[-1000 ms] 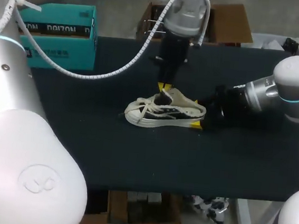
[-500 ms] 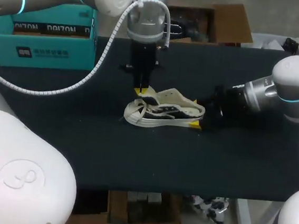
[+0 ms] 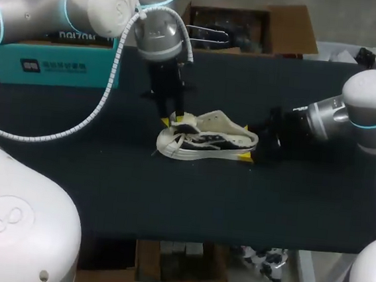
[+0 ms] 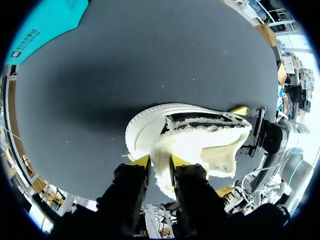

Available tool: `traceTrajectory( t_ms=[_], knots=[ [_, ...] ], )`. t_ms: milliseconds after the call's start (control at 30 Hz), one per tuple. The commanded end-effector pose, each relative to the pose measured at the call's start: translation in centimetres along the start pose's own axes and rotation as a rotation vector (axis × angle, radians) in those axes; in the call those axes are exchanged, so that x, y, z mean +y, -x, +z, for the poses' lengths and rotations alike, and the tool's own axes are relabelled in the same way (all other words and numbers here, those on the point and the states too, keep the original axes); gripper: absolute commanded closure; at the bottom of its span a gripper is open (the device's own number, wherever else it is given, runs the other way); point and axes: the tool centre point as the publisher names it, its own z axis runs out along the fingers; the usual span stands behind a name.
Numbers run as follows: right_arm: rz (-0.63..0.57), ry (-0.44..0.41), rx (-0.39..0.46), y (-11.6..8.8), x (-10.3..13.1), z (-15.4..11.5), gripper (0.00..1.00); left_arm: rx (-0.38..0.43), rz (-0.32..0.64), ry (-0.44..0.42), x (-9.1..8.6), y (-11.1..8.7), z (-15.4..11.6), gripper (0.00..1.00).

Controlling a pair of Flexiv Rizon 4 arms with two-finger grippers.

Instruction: Open the shoe tongue, take the insole out of the shoe, put the insole back into the shoe, and pack the shoe into the shoebox

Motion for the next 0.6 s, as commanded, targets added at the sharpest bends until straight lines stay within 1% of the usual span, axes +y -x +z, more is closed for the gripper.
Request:
traceTrajectory(
  t_ms=[33,67,133,200,233,300,333,367,400,433,467,533,567,600],
  knots=[
    [0.0,0.003,0.001,0.2,-0.4,0.1,1.0,0.009,0.047,-0.039,1.4,-0.2,-2.5,0.65],
    [0.0,0.003,0.001,0.2,-0.4,0.1,1.0,0.007,0.06,-0.054,1.6,-0.3,-3.3,0.65],
    [0.0,0.003,0.001,0.2,-0.4,0.1,1.0,0.016,0.118,-0.059,2.1,-0.5,-4.8,0.64],
    [0.0,0.003,0.001,0.2,-0.4,0.1,1.0,0.002,0.151,-0.098,2.4,-1.1,-6.4,0.64],
    [0.0,0.003,0.001,0.2,-0.4,0.1,1.0,0.0,0.183,-0.106,2.5,-1.4,-7.2,0.64],
    [0.0,0.003,0.001,0.2,-0.4,0.1,1.0,-0.014,0.223,-0.137,2.2,-2.2,-8.5,0.64],
    [0.0,0.003,0.001,0.2,-0.4,0.1,1.0,-0.022,0.254,-0.154,2.0,-2.5,-9.0,0.66],
    [0.0,0.003,0.001,0.2,-0.4,0.1,1.0,-0.033,0.295,-0.159,1.9,-3.0,-9.4,1.0],
    [0.0,0.003,0.001,0.2,-0.4,0.1,1.0,-0.041,0.365,-0.16,1.8,-3.5,-9.7,1.0],
    [0.0,0.003,0.001,0.2,-0.4,0.1,1.0,-0.054,0.439,-0.142,1.7,-3.9,-9.9,1.0],
    [0.0,0.003,0.001,0.2,-0.4,0.1,1.0,-0.084,0.525,-0.127,1.6,-4.4,-9.9,1.0],
    [0.0,0.003,0.001,0.2,-0.4,0.1,1.0,-0.123,0.801,-0.045,1.5,-5.2,-9.9,1.0],
    [0.0,0.003,0.001,0.2,-0.4,0.1,1.0,-0.131,0.959,0.023,1.3,-5.5,-9.8,1.0],
    [0.0,0.003,0.001,0.2,-0.4,0.1,1.0,-0.128,1.139,0.077,1.3,-5.5,-9.7,1.0]
  ],
)
